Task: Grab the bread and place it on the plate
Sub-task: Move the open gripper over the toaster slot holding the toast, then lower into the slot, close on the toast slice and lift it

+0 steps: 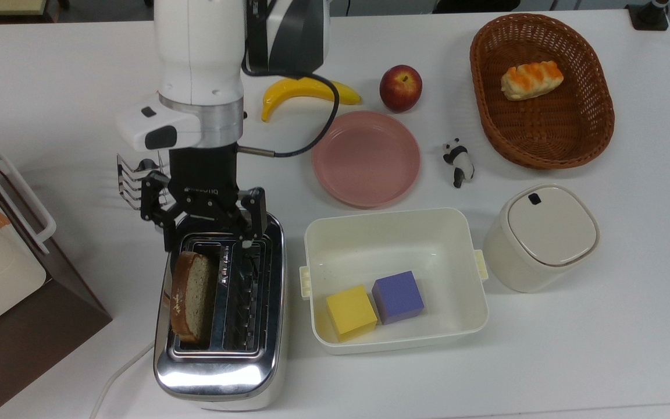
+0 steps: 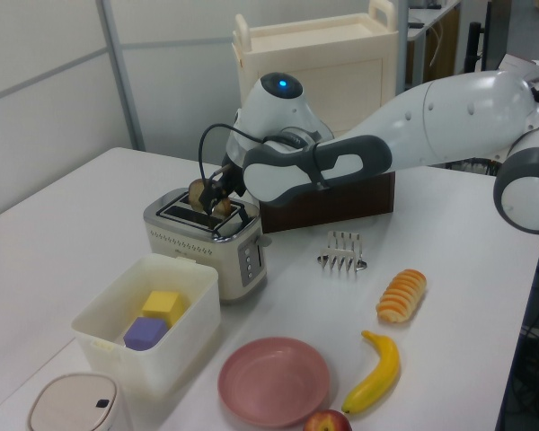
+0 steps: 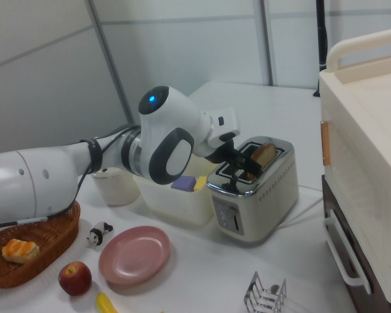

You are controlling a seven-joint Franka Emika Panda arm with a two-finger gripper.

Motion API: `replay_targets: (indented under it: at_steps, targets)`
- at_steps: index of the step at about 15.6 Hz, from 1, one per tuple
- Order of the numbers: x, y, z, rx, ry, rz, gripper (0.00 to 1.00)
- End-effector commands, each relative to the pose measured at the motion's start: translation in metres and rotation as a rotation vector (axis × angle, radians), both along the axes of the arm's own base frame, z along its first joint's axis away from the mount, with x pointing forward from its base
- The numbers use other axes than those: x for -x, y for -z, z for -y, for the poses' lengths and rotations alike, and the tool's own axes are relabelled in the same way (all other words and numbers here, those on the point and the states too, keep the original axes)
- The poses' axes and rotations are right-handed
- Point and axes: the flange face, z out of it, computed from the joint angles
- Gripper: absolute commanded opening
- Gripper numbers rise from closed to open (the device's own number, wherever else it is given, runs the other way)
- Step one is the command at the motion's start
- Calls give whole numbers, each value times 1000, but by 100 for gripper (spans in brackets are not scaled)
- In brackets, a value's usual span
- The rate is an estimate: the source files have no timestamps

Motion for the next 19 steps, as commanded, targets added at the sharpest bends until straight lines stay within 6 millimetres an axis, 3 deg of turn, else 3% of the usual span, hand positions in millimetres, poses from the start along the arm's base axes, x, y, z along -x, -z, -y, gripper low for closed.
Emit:
replay_targets:
  at_steps: [1, 2, 3, 6, 9, 16, 19]
  targets:
    - [-13, -1, -1, 5, 29, 68, 95]
    - [-14, -2, -1, -2, 40, 86, 86]
    - [-15, -3, -1, -3, 42, 99, 71]
    - [-15, -7, 0, 21, 32, 108, 2]
    - [-14, -12, -3, 21, 33, 114, 0]
    - [4, -106, -9, -64, 104, 250, 0]
    - [22, -142, -47, -110, 91, 228, 0]
